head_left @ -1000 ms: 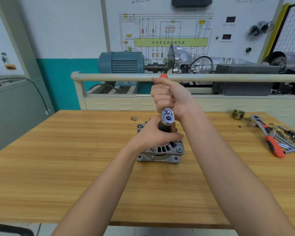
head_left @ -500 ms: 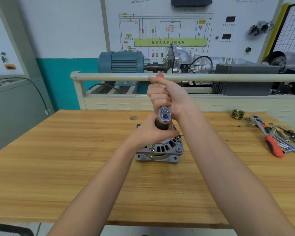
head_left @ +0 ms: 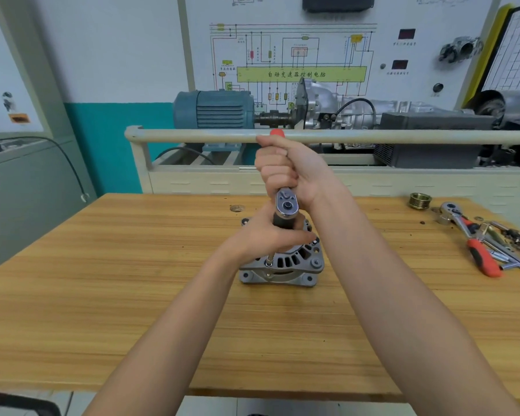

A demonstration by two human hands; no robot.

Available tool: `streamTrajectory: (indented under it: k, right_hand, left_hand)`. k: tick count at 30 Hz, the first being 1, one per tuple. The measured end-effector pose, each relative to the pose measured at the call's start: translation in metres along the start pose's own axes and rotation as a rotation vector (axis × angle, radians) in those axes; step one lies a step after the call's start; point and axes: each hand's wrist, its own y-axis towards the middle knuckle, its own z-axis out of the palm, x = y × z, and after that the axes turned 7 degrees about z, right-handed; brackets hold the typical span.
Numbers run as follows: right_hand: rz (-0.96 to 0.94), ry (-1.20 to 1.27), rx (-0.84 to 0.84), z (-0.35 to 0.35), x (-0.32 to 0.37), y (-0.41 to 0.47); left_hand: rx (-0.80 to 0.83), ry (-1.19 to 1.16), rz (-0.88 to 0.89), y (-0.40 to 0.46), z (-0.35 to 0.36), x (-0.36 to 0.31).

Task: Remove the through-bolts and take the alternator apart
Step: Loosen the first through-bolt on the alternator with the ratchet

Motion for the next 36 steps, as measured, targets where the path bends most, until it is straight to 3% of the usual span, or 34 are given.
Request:
streamTrajectory:
  k: [5,6,8,12,14,17,20,21,23,27,29,32,36]
  right_hand:
    - [-0.43,0.254,-0.196,0.0,-0.005,0.008]
    - [-0.478,0.278,-0.21,-0.001,-0.006,0.007]
    - [-0.438,0.249,-0.19,-0.002,-0.006,0.004]
    - [-0.09,0.054,-0.036,0.0,-0.001,0.001]
    - [0.016,-0.045,-0.005,0.003,-0.001,0.004]
    - [-0.067,0.033,-0.056,0.006,-0.003,0.007]
    - [-0.399,0.202,-0.2,0.004,-0.007,0.01]
    - [-0.477,0.223,-0.236,0.004,-0.008,0.009]
    - [-0.498,0.199,-0.257,0.003,-0.008,0.005]
    - [-0.123,0.025,-0.09,0.002,0.0,-0.002]
    - [0.005,-0.047,-0.033,0.001,0.002,0.001]
    - [-0.053,0.009,-0.063,0.004,0.001,0.003]
    - [-0.466,0.21,-0.226,0.001,-0.006,0.005]
  left_hand:
    - [-0.588,-0.183,-0.024,0.01,0.014,0.004]
    - [-0.637,-0.189,-0.033,0.011,0.015,0.004]
    - [-0.567,-0.115,-0.011,0.009,0.013,0.008]
    - [-0.082,-0.008,0.036,-0.001,-0.002,0.003]
    - [0.007,-0.04,0.003,-0.002,-0.002,0.0]
    - [-0.202,-0.106,-0.02,0.001,0.007,0.003]
    - [-0.579,-0.175,-0.059,0.009,0.012,0.005]
    - [-0.633,-0.183,-0.071,0.01,0.013,0.004]
    - [-0.569,-0.143,-0.054,0.009,0.012,0.007]
    - [-0.068,-0.007,-0.014,0.0,-0.003,0.001]
    - [0.039,0.024,-0.023,0.001,-0.005,-0.003]
    - [-0.113,-0.055,-0.024,0.004,0.003,0.0]
    - [-0.563,-0.191,0.007,0.011,0.014,0.006]
